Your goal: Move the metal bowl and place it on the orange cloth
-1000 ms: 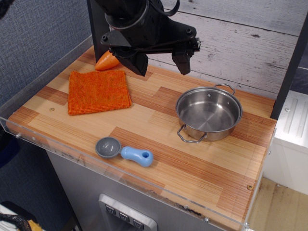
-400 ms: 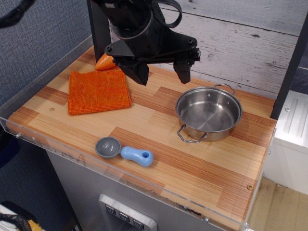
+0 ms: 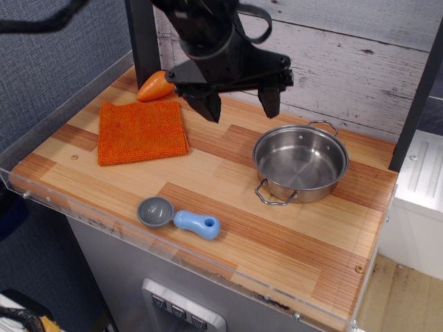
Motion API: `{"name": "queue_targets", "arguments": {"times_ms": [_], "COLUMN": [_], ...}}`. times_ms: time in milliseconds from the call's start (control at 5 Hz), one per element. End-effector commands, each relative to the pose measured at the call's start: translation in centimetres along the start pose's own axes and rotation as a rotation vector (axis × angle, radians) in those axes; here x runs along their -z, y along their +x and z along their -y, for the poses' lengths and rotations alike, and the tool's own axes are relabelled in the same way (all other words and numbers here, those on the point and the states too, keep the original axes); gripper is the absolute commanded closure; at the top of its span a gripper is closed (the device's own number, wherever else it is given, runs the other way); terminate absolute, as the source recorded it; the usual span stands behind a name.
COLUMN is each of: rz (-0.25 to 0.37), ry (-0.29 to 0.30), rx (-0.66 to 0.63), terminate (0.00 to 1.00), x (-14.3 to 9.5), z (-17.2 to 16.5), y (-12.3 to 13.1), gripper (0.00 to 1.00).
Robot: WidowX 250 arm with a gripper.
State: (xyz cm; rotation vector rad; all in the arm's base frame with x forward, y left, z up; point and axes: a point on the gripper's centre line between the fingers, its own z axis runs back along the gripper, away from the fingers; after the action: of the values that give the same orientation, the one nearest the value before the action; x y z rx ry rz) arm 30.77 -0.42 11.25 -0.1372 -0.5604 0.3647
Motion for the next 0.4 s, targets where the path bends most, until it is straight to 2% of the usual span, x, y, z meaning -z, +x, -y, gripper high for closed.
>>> {"name": "queue_targets", "arguments": {"times_ms": [0, 200], "rz": [-0.030, -0.068], "ry": [0.029, 0.056], "rx": [-0.010, -0.005], "terminate": [0.00, 0.00], "x": [3.7, 5.9], "z": [0.5, 0.4], "y": [0.3, -0.2], "gripper": [0.00, 0.00]}}
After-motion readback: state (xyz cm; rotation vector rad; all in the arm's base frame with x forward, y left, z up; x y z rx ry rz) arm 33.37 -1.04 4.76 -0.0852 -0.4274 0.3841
